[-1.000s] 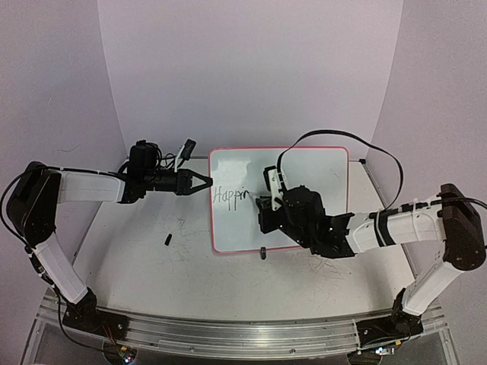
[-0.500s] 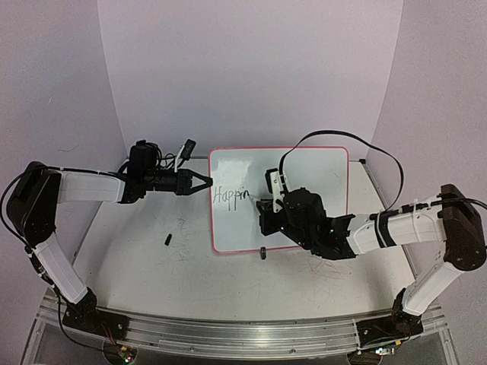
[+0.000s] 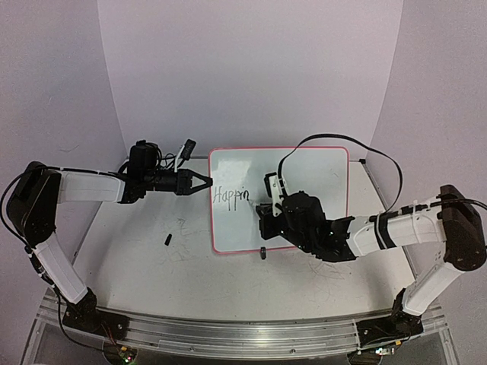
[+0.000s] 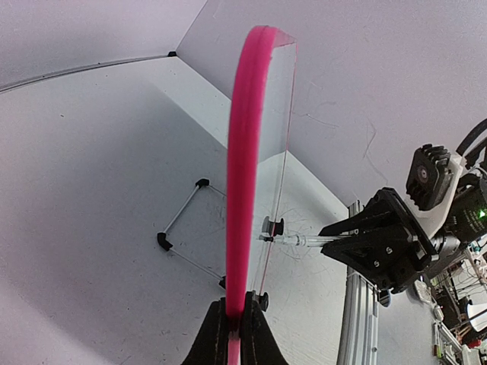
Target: Write a sentence on the whiteboard
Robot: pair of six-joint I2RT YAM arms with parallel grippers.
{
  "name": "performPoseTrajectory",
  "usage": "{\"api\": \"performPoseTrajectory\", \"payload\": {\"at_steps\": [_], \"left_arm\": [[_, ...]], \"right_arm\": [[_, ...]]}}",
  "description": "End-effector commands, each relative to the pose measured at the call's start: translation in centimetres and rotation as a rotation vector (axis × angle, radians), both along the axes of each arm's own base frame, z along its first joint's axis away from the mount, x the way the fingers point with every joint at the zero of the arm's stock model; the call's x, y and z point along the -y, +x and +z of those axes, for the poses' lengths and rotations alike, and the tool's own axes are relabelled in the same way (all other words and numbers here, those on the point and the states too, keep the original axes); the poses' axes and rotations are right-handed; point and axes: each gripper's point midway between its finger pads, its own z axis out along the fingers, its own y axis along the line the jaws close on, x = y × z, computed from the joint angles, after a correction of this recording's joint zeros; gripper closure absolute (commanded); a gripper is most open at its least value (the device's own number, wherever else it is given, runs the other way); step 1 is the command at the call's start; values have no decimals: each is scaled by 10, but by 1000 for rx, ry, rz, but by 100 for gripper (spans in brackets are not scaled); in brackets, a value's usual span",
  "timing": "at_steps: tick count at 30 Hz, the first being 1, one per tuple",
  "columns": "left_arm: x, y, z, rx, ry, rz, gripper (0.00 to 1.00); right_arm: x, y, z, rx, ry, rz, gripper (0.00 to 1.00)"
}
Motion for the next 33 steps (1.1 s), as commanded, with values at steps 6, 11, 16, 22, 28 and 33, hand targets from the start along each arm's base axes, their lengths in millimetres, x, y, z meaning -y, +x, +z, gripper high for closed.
{"api": "performPoseTrajectory", "payload": {"at_steps": [6,11,16,22,28,33], "left_arm": [[5,-15,25,68,-44,-61,100],[6,-14,24,66,-44,-64,100],[5,-15,25,66,-44,-61,100],[5,-16,27,69,-47,-63,100],[5,-15,26,67,-48,-65,100],[5,-15,27,69,-49,-65,100]], "right_arm": [[12,-3,50,99,61,11,100],[12,3,46,91,54,10,100],[7,7,41,87,45,17,100],[1,8,37,80,45,31,100],[1,10,33,79,37,21,100],[6,14,28,80,18,-16,100]]}}
